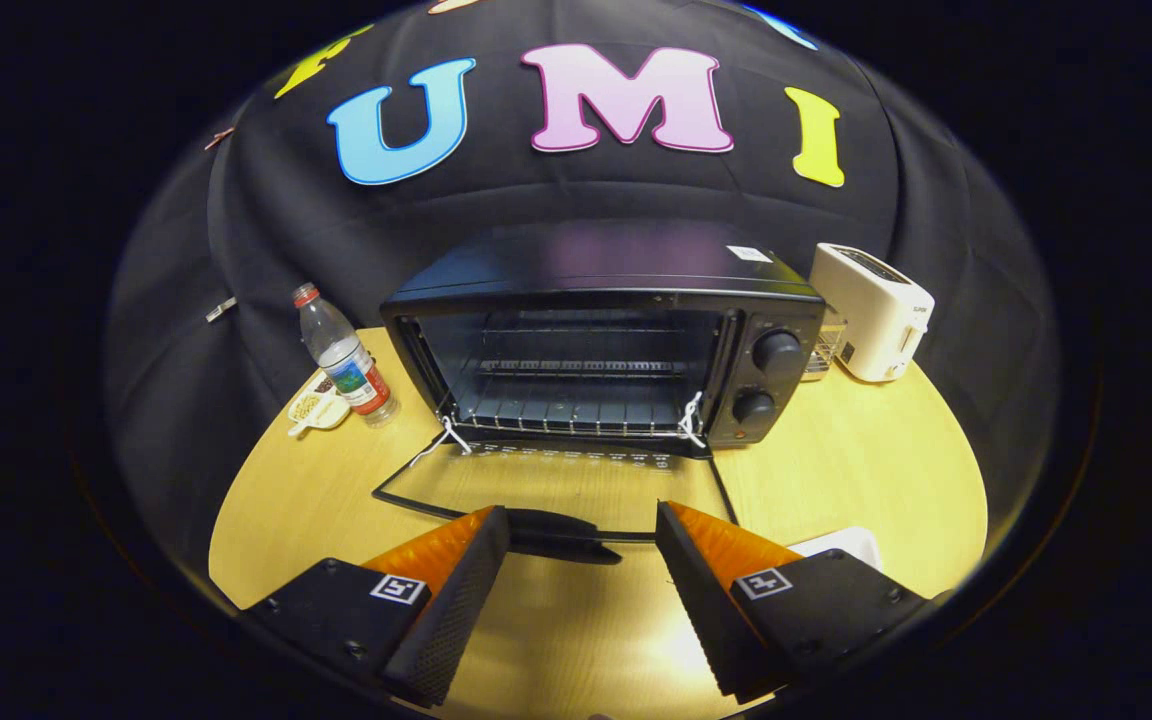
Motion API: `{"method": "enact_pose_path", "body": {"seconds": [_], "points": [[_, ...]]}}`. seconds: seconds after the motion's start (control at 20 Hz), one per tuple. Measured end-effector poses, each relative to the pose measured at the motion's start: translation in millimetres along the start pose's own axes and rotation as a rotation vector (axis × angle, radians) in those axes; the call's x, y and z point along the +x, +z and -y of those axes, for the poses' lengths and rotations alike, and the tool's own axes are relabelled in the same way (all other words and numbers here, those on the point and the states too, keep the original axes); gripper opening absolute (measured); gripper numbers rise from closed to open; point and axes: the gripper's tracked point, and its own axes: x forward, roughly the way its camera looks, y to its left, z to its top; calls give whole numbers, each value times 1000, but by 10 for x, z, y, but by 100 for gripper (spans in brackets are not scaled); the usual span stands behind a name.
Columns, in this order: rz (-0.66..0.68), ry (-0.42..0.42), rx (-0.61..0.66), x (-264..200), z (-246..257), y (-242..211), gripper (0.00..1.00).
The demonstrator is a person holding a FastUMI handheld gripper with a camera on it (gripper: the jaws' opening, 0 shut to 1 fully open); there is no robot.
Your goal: Open the toaster oven, put the food inside, and close the toaster oven door.
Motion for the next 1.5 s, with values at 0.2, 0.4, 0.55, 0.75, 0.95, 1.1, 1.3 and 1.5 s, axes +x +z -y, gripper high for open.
{"method": "enact_pose_path", "body": {"seconds": [0.2, 0.4, 0.55, 0.75, 0.95, 1.1, 1.3, 1.5], "points": [[21, -7, 13, -136, 360, 23, 98], [10, -24, -9, -296, 1100, -61, 97], [-37, -98, 11, -379, 1864, -186, 97], [-95, -136, -12, -495, 2427, -348, 88], [-203, -124, -47, -434, 2641, -636, 69], [-276, -97, -58, -352, 2712, -839, 59], [-344, -63, -58, -258, 2724, -986, 56], [-396, -71, -83, -213, 2746, -1078, 57]]}}
